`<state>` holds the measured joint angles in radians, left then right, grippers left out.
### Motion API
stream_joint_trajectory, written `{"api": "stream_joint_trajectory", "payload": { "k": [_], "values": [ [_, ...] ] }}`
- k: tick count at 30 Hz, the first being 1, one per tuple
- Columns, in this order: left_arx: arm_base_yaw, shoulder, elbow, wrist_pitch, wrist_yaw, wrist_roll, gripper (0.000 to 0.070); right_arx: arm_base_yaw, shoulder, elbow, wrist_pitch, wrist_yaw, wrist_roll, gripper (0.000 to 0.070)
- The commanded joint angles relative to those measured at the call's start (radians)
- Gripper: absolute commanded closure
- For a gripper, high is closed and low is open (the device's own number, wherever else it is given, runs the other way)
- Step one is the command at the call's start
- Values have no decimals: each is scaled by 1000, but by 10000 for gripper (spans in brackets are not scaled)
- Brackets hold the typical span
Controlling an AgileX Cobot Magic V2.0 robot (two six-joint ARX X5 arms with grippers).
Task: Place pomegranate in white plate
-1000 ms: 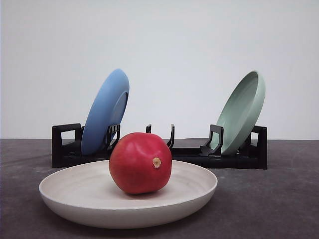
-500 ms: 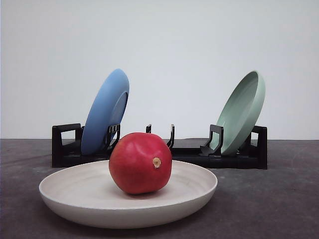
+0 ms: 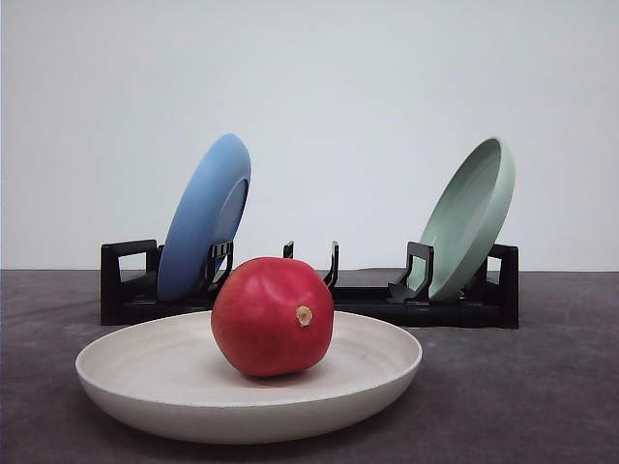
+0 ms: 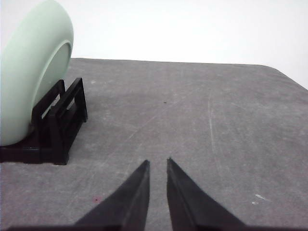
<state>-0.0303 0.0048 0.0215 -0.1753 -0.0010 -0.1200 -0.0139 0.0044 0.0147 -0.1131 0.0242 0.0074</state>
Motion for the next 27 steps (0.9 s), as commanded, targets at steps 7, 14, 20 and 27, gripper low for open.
{"api": "stream_joint_trajectory", "payload": {
  "k": [7, 14, 20, 27],
  "values": [
    [0, 0, -9, 15, -2, 5, 700, -1, -1, -4, 13, 3, 11, 639],
    [0, 0, -9, 16, -2, 5, 700, -1, -1, -4, 13, 3, 11, 638],
    [0, 0, -9, 15, -2, 5, 700, -1, -1, -4, 13, 3, 11, 638],
    [0, 0, -9, 15, -2, 5, 700, -1, -1, -4, 13, 3, 11, 638]
  ]
}}
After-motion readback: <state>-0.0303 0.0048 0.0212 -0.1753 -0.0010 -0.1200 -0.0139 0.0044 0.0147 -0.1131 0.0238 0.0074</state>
